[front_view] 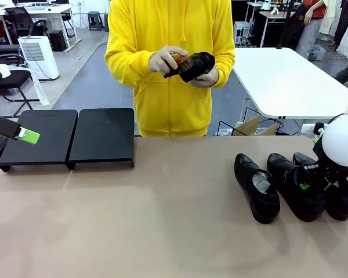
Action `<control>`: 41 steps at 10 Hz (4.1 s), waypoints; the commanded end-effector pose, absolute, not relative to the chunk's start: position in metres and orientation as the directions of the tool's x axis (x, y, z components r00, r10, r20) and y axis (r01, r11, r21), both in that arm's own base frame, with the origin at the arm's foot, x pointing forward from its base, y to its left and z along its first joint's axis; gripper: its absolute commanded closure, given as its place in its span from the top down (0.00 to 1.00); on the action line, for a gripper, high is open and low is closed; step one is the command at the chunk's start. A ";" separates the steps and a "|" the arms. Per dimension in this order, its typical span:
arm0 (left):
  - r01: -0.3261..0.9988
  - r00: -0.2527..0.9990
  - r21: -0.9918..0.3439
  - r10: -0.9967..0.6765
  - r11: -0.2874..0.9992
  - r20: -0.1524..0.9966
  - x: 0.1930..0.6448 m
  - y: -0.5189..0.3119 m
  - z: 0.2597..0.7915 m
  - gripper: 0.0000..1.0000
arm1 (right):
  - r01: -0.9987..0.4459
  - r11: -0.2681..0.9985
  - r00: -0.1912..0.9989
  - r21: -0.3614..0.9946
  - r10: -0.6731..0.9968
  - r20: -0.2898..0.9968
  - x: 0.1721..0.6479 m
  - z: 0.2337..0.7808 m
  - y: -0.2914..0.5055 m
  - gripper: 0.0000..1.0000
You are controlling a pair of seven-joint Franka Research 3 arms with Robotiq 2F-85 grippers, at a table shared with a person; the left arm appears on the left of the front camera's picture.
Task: Organize the shoes by placing them on the stand.
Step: Pick up one Shoe and place it in the middle of the table.
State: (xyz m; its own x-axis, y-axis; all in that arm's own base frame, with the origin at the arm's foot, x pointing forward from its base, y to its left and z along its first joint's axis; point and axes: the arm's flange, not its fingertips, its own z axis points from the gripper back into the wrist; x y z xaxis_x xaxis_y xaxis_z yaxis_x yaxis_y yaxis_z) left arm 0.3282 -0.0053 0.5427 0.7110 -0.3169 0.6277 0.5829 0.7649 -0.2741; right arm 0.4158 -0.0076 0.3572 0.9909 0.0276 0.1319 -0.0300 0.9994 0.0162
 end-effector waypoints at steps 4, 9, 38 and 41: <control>0.595 0.703 -0.277 -0.322 0.754 0.634 0.328 -0.004 0.543 1.00 | -0.048 0.999 0.990 -0.009 0.049 0.129 0.429 0.339 -0.011 0.38; 0.595 0.703 -0.277 -0.322 0.754 0.634 0.328 -0.004 0.543 1.00 | -0.043 0.999 0.992 -0.011 0.044 0.117 0.431 0.337 -0.013 0.00; 0.595 0.703 -0.277 -0.322 0.754 0.634 0.328 -0.004 0.543 1.00 | 0.025 0.965 0.995 0.261 -0.048 0.083 0.277 0.393 0.303 0.00; 0.595 0.703 -0.277 -0.322 0.754 0.634 0.328 -0.004 0.543 1.00 | 0.028 0.971 0.999 0.239 -0.036 0.031 0.276 0.363 0.319 0.00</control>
